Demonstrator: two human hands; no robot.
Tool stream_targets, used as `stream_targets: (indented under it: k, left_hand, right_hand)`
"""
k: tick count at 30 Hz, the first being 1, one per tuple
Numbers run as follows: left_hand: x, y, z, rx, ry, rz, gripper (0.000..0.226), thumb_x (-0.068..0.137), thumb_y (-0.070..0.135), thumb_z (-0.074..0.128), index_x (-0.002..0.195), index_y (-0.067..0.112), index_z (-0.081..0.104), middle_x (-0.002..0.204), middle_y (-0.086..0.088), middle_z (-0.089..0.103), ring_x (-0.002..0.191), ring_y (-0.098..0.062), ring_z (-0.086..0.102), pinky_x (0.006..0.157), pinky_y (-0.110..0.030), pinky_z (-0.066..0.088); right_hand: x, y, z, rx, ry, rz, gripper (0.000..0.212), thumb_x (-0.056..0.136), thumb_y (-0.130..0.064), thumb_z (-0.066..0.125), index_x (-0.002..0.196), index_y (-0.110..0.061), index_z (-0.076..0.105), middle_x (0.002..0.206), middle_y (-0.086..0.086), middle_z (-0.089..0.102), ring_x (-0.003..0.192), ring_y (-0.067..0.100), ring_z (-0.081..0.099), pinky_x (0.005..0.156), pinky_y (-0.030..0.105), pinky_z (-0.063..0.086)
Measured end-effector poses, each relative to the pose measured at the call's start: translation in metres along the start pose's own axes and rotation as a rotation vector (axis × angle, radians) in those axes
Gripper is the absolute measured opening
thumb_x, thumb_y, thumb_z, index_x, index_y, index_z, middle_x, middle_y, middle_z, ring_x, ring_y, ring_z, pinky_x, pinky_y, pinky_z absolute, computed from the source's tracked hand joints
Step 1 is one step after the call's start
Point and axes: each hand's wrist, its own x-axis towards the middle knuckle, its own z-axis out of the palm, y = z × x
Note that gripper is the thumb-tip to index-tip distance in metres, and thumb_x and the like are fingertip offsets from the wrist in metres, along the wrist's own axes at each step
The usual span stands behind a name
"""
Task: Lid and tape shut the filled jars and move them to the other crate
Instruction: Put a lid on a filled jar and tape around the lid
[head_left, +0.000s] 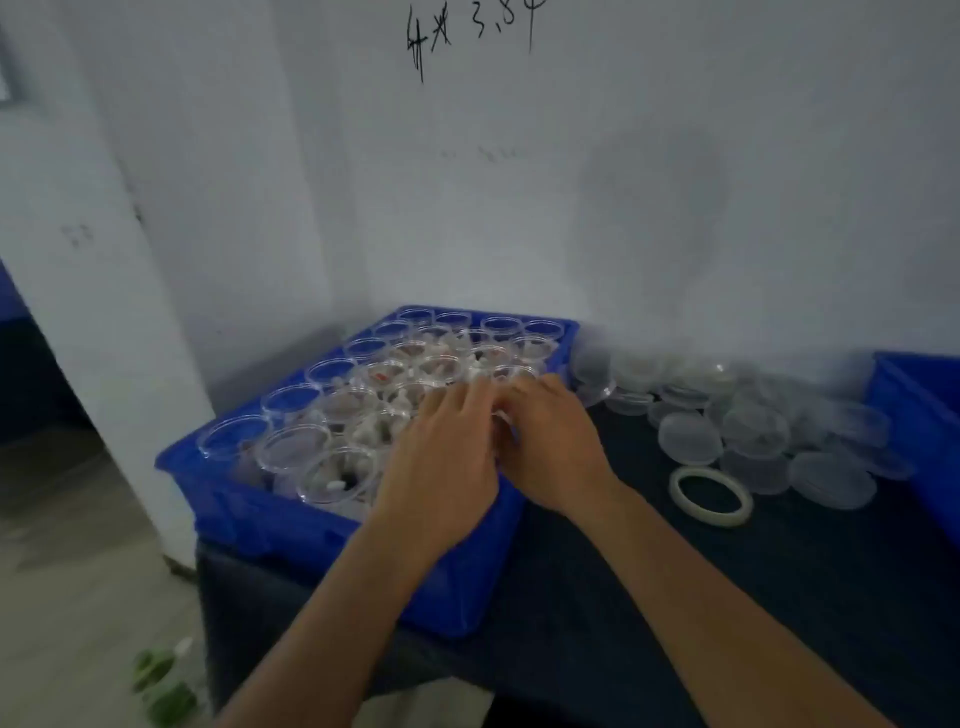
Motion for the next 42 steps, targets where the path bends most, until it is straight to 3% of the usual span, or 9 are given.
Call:
stream_targets:
  k: [7,14,21,25,27,31,34,37,42]
  left_hand:
    - [0.008,-0.035,0.004,0.348,-0.268,-0.214,0.031,0.101,0.044,0.044,0.111,0.025,0.066,0.114,0.003,0.070,0.122,-0.024,0.055,0.095,-0.044,0.051]
    - [0.013,-0.032,0.004,0.142,-0.119,-0.232,0.023,0.098,0.039,0.051,0.093,0.023,0.067,0.097,0.004,0.068,0.105,-0.020,0.064,0.093,-0.042,0.055]
    - [0.017,-0.009,-0.006,-0.188,0.220,-0.085,0.035,0.098,0.024,0.069,0.131,0.022,0.056,0.160,-0.003,0.030,0.138,-0.030,0.048,0.106,-0.049,0.052]
    - [0.026,0.028,0.003,-0.310,0.432,-0.006,0.051,0.095,0.020,0.076,0.139,0.024,0.051,0.170,-0.011,0.016,0.135,0.001,0.035,0.095,-0.013,0.038]
    - [0.029,0.050,0.020,-0.394,0.452,0.012,0.069,0.093,0.016,0.078,0.151,0.022,0.041,0.171,-0.016,0.008,0.119,0.019,0.029,0.088,-0.007,0.031]
    - [0.035,0.093,0.068,-0.596,0.394,0.022,0.086,0.090,0.011,0.083,0.154,0.028,0.028,0.169,-0.018,0.007,0.105,0.017,0.046,0.071,-0.004,0.045]
    - [0.033,0.112,0.114,-0.640,0.308,0.033,0.090,0.081,0.004,0.089,0.152,0.011,0.034,0.160,-0.031,0.024,0.122,0.038,0.024,0.089,0.008,0.035]
    - [0.025,0.115,0.159,-0.675,0.292,-0.013,0.093,0.075,0.009,0.093,0.149,0.001,0.038,0.158,-0.029,0.030,0.134,0.032,0.012,0.104,-0.003,0.038]
    - [0.016,0.106,0.207,-0.776,0.200,-0.010,0.102,0.077,0.019,0.095,0.152,0.017,0.025,0.167,-0.013,0.013,0.126,0.022,0.042,0.090,0.001,0.043]
  right_hand:
    - [0.024,-0.009,0.017,-0.060,-0.484,-0.046,0.023,0.091,-0.022,0.071,0.113,-0.025,0.073,0.132,-0.007,0.052,0.107,0.011,0.046,0.096,0.038,0.039]
    - [0.025,-0.018,0.014,-0.173,-0.225,-0.145,0.020,0.082,-0.006,0.078,0.095,-0.018,0.069,0.099,0.000,0.070,0.093,0.022,0.066,0.075,0.037,0.052]
    - [0.036,-0.014,-0.038,-0.063,-0.039,-0.136,0.024,0.087,-0.008,0.075,0.099,-0.028,0.068,0.100,-0.015,0.060,0.097,0.010,0.055,0.075,0.030,0.048]
    - [0.021,-0.006,-0.085,-0.100,0.095,-0.191,0.029,0.082,0.000,0.072,0.095,-0.025,0.066,0.098,-0.011,0.061,0.089,0.009,0.050,0.064,0.033,0.047]
    - [0.007,0.007,-0.104,-0.157,0.106,-0.199,0.030,0.080,0.003,0.070,0.096,-0.023,0.065,0.098,-0.009,0.061,0.089,0.011,0.050,0.062,0.033,0.047]
    - [-0.029,0.047,-0.116,-0.218,0.018,-0.094,0.030,0.081,0.004,0.070,0.100,-0.020,0.066,0.104,-0.006,0.060,0.093,0.014,0.053,0.067,0.040,0.053]
    - [-0.060,0.084,-0.109,-0.198,-0.068,0.049,0.026,0.085,-0.001,0.069,0.102,-0.021,0.065,0.109,-0.008,0.057,0.097,0.017,0.056,0.076,0.039,0.053]
    - [-0.093,0.110,-0.091,-0.118,-0.120,0.156,0.026,0.088,-0.004,0.069,0.103,-0.024,0.064,0.107,-0.014,0.051,0.096,0.012,0.054,0.079,0.039,0.053]
    - [-0.123,0.128,-0.065,-0.060,-0.070,0.207,0.013,0.100,-0.010,0.059,0.104,-0.021,0.066,0.106,-0.009,0.057,0.091,0.011,0.057,0.080,0.036,0.050]
